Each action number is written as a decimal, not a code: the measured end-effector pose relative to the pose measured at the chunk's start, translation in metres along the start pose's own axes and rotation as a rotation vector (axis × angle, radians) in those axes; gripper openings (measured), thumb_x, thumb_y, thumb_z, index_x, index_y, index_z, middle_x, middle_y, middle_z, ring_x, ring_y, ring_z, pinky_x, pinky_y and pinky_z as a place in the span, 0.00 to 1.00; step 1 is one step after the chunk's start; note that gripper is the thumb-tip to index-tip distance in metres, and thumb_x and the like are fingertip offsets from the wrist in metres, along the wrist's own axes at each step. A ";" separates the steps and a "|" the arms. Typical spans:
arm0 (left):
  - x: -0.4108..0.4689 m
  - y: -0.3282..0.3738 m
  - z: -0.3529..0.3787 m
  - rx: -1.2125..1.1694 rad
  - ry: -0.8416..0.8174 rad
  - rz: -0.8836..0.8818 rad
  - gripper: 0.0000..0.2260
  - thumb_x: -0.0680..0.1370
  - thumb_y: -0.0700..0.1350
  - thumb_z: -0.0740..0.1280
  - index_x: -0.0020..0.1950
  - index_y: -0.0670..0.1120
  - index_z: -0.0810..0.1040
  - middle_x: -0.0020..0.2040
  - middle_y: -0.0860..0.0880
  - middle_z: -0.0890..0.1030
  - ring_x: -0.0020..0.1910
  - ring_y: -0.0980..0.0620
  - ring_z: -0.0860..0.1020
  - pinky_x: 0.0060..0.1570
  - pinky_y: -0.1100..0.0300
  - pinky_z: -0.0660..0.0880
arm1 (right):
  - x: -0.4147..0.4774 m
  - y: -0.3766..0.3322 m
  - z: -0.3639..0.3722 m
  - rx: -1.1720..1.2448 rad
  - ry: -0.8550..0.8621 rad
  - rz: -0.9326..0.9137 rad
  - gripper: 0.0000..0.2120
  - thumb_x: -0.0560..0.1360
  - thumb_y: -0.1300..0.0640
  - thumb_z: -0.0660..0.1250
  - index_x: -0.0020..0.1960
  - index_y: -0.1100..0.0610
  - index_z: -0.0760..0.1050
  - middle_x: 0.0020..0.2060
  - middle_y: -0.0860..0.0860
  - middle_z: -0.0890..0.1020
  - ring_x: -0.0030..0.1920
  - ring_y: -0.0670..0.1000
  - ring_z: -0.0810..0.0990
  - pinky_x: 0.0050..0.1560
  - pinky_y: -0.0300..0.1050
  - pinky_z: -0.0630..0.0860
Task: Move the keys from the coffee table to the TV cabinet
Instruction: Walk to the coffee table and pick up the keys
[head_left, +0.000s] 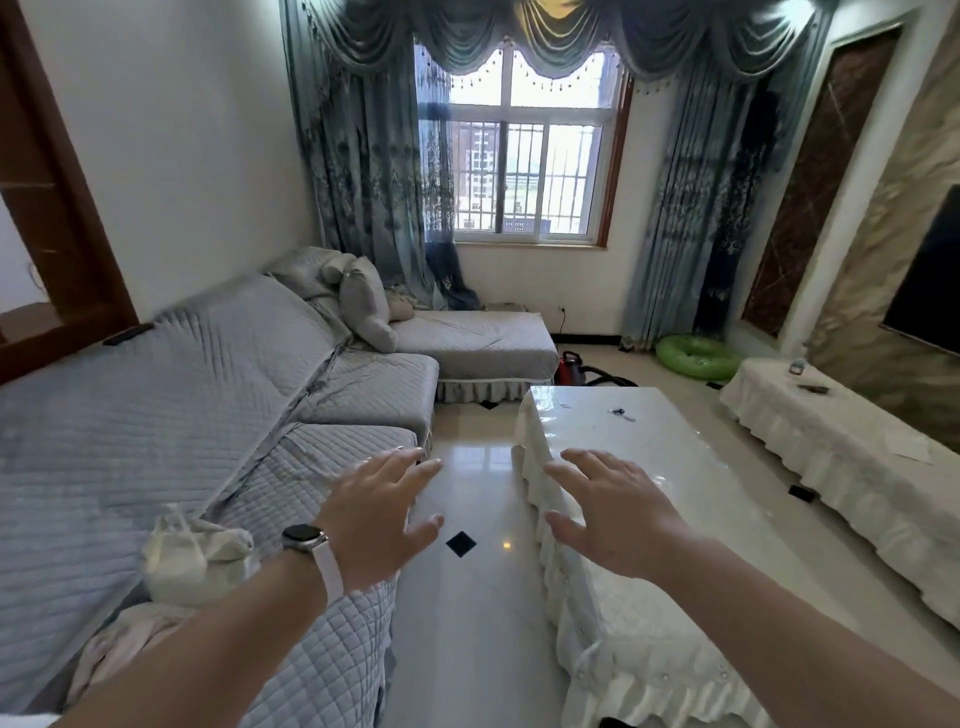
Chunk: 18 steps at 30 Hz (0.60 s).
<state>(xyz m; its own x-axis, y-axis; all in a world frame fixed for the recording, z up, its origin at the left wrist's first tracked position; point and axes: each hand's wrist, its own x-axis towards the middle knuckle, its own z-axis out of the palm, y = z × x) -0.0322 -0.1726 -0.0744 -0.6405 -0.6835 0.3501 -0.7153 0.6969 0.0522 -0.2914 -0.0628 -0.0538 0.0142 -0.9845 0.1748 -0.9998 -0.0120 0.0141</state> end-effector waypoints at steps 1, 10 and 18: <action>0.011 -0.016 0.006 -0.003 -0.001 0.000 0.30 0.71 0.64 0.53 0.70 0.53 0.67 0.71 0.50 0.70 0.70 0.48 0.66 0.67 0.45 0.65 | 0.019 -0.002 0.006 0.002 -0.018 0.010 0.29 0.77 0.38 0.55 0.75 0.47 0.58 0.76 0.49 0.60 0.75 0.52 0.57 0.72 0.49 0.56; 0.124 -0.132 0.047 -0.092 -0.029 0.046 0.31 0.72 0.65 0.52 0.72 0.54 0.63 0.73 0.50 0.67 0.71 0.48 0.63 0.68 0.46 0.64 | 0.163 0.000 0.027 -0.029 -0.041 0.096 0.30 0.77 0.38 0.56 0.75 0.47 0.57 0.75 0.50 0.63 0.75 0.53 0.59 0.71 0.50 0.58; 0.213 -0.173 0.086 -0.113 -0.042 0.083 0.30 0.72 0.65 0.52 0.72 0.55 0.63 0.73 0.51 0.67 0.72 0.50 0.62 0.69 0.47 0.63 | 0.247 0.027 0.051 -0.003 -0.040 0.126 0.30 0.76 0.37 0.54 0.75 0.47 0.59 0.74 0.50 0.65 0.73 0.53 0.62 0.70 0.49 0.60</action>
<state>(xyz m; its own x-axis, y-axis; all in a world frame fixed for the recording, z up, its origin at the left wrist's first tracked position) -0.0683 -0.4575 -0.0894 -0.7086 -0.6296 0.3186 -0.6250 0.7696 0.1307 -0.3151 -0.3153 -0.0606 -0.1123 -0.9843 0.1362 -0.9936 0.1130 -0.0021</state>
